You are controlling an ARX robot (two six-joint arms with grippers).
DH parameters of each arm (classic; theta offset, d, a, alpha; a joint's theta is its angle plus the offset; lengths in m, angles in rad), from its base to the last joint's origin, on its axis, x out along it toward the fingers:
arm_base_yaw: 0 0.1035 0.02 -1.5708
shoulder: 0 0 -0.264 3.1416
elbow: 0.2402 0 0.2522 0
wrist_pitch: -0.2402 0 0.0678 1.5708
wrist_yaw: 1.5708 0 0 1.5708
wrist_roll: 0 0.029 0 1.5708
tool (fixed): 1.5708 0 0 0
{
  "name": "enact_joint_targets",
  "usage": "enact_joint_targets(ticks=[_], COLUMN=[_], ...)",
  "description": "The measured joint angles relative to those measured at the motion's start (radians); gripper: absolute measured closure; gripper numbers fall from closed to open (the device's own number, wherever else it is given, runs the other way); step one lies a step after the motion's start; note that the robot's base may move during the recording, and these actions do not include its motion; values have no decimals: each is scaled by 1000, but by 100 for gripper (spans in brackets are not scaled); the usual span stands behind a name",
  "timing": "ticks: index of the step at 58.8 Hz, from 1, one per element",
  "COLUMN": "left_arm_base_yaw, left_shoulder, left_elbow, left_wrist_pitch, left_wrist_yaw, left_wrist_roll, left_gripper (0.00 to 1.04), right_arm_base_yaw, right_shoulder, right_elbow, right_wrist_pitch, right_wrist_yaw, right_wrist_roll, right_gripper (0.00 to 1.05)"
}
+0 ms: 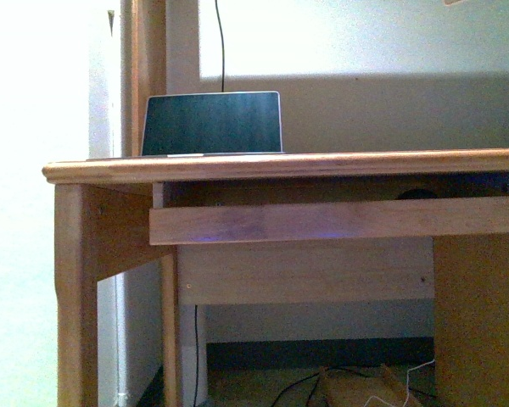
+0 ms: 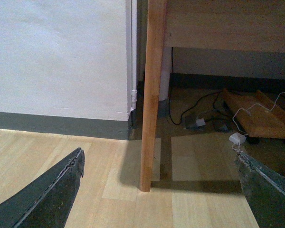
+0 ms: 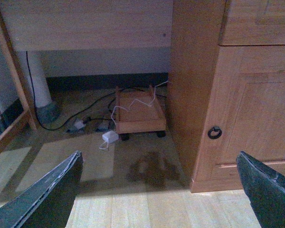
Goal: Place mouse
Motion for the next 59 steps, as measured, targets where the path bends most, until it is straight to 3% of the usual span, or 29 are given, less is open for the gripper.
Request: enact_joint_targets(ticks=[59], left_arm_base_yaw=[2], left_shoulder=[8], left_elbow=[5], left_wrist_pitch=[-15], left_wrist_yaw=[14], left_wrist_roll=[-11], left_gripper=[8], right_arm_base_yaw=[0], right_shoulder=[0], right_elbow=[0], right_wrist_pitch=[-1], right_wrist_yaw=[1], right_wrist_roll=[0], right_gripper=[7])
